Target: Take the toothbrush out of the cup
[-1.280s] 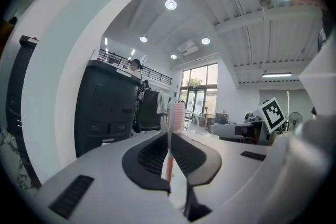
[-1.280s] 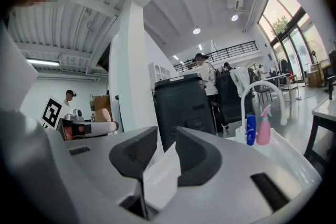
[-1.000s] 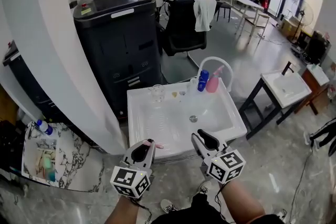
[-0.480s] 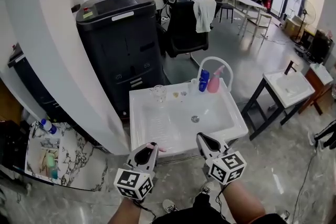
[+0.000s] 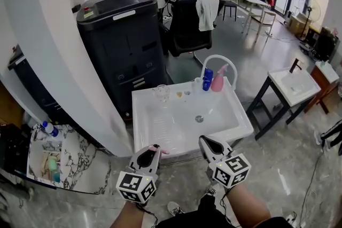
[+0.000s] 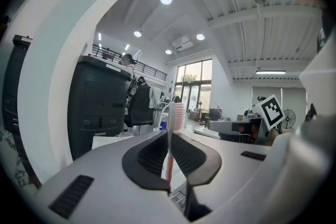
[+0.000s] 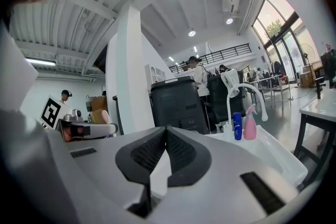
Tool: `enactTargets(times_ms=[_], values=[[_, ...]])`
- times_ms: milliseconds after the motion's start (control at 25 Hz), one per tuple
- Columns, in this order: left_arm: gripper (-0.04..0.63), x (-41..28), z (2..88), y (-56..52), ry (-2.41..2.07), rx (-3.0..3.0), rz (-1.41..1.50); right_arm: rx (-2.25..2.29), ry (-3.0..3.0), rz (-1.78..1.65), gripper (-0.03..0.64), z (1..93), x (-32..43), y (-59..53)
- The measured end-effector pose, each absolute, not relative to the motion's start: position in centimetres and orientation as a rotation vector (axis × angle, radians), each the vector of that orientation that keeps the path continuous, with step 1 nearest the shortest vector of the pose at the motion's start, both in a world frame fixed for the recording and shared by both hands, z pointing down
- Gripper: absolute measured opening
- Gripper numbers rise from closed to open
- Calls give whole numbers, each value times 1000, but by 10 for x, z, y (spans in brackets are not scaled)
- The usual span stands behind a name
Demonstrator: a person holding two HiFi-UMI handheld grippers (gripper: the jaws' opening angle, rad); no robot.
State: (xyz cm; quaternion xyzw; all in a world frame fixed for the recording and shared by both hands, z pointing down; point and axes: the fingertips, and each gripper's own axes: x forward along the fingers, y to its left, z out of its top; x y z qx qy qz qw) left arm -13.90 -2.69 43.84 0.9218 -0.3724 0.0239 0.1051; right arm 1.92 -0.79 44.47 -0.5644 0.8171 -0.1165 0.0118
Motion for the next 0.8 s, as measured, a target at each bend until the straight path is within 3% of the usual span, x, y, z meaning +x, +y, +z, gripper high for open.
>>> enactTargets(times_ms=[800], values=[[35,-148,431,-18,-1103,2727,55,-1748,2555,-349,17,439,8,1]])
